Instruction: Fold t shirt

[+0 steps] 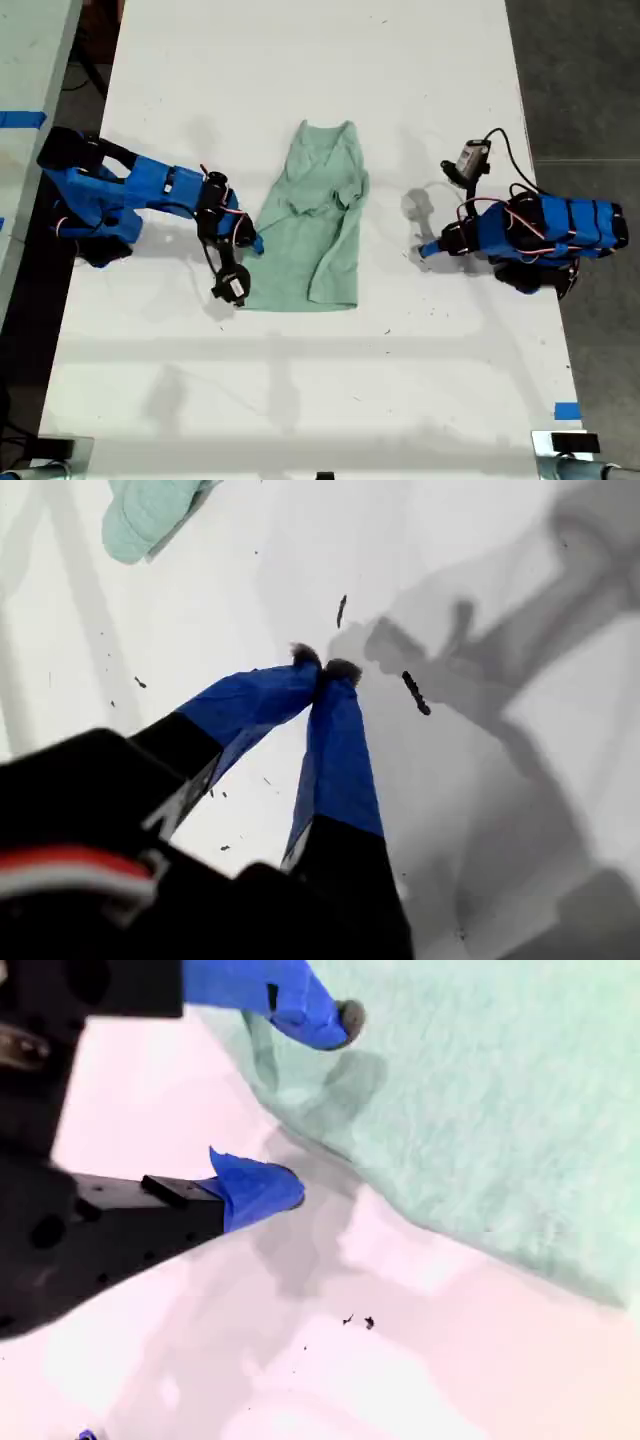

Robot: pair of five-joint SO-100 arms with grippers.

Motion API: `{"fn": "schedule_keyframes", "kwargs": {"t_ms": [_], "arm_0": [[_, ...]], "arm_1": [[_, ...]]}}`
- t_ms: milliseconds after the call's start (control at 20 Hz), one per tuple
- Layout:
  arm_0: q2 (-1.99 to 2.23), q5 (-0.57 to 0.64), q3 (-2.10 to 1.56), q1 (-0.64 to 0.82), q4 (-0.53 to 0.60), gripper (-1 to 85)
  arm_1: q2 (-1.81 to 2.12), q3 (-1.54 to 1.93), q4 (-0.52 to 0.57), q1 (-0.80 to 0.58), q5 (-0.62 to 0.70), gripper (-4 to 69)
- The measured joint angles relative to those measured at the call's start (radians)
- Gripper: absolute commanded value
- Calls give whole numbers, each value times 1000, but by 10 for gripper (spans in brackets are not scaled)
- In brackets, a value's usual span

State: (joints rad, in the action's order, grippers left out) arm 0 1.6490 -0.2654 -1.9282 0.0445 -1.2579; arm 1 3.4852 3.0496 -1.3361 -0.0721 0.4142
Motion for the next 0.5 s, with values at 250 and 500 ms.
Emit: {"fn": "schedule_keyframes", "kwargs": {"t_ms": [250, 500], "arm_0": [[-17, -8, -95, 21, 158, 46], [-18, -8, -95, 25, 175, -2]], "arm_1": [[0, 0, 0, 0, 0, 15], [0, 0, 0, 0, 0, 15]]}}
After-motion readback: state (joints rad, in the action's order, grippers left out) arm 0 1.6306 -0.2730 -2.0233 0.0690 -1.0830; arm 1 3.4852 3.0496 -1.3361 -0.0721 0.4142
